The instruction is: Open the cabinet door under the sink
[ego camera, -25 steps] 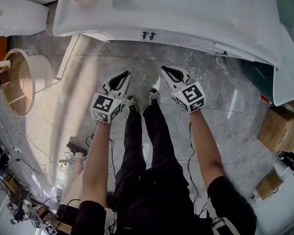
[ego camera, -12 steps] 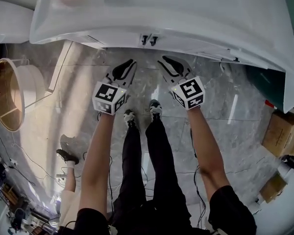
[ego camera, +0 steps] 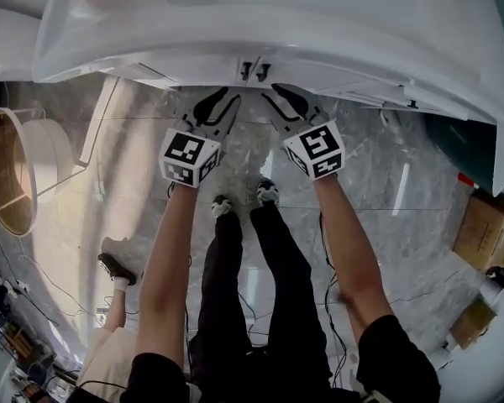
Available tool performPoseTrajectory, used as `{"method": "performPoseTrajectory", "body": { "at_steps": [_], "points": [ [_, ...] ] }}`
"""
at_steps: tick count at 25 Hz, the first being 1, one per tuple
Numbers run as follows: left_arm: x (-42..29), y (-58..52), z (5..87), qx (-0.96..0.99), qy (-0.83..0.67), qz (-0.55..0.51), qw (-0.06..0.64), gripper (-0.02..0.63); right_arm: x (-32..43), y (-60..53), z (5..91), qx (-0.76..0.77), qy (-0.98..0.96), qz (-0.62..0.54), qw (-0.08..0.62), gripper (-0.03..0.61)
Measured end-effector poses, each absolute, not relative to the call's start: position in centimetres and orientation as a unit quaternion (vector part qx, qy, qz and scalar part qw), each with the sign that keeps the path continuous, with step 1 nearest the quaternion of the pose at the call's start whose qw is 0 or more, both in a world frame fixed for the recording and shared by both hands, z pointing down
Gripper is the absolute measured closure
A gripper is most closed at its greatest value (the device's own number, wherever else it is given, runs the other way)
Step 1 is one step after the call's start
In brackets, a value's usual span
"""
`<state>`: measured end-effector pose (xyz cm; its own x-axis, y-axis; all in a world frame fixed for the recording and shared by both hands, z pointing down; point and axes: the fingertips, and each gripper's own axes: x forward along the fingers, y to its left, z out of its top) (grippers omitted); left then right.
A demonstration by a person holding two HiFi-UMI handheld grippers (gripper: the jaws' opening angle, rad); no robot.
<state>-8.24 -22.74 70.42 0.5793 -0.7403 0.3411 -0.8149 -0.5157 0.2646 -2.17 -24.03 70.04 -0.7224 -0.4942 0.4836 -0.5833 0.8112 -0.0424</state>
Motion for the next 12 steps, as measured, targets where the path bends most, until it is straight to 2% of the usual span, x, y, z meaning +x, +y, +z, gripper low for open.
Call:
{"method": "performPoseTrajectory", "body": {
  "at_steps": [9, 12],
  "points": [
    [-6.6, -25.9, 72.1, 0.883, -0.423, 0.105, 0.174, 0.526, -3.1, -26.5, 72.2, 0.303, -0.923, 0.096, 0.217, 0.416],
    [-6.4, -26.4, 72.5, 0.885, -0.420, 0.105, 0.171, 0.526, -3.3, -26.9, 72.5, 0.303, -0.925, 0.096, 0.208, 0.454]
  ]
}}
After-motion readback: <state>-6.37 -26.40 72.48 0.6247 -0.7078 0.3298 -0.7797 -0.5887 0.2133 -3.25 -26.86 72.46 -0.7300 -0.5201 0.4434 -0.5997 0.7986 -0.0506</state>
